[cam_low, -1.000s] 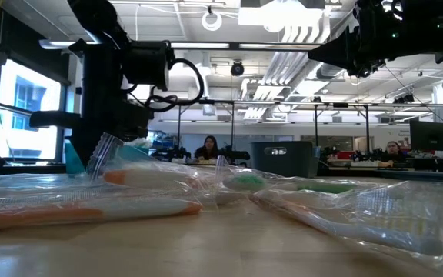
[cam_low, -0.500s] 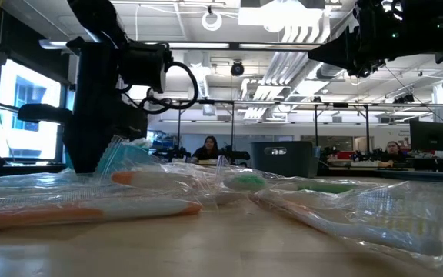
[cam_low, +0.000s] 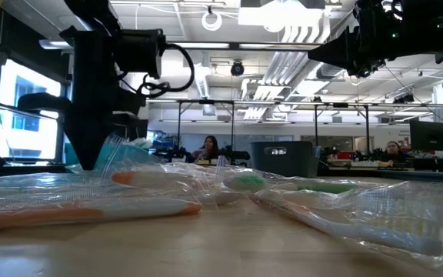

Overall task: Pick & Place Toothbrushes
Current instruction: Put the left green toothbrush into the blue bin

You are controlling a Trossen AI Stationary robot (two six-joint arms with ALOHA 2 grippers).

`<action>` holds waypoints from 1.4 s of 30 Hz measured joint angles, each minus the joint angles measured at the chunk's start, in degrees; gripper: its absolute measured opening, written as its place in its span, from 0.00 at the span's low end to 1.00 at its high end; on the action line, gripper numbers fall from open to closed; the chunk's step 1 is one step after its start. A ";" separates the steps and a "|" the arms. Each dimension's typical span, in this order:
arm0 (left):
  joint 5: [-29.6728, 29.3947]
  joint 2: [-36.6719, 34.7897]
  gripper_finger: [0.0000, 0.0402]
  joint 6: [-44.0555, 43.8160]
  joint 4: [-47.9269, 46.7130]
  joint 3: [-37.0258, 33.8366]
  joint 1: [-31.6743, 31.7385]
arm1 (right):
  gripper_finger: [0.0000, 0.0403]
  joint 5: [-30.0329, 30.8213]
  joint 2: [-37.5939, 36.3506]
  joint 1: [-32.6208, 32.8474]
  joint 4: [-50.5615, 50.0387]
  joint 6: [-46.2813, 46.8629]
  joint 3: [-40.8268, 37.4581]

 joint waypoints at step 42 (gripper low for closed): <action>-21.37 -23.88 0.00 -23.62 -4.00 0.22 1.93 | 0.06 -0.01 0.00 -0.01 0.02 0.00 0.00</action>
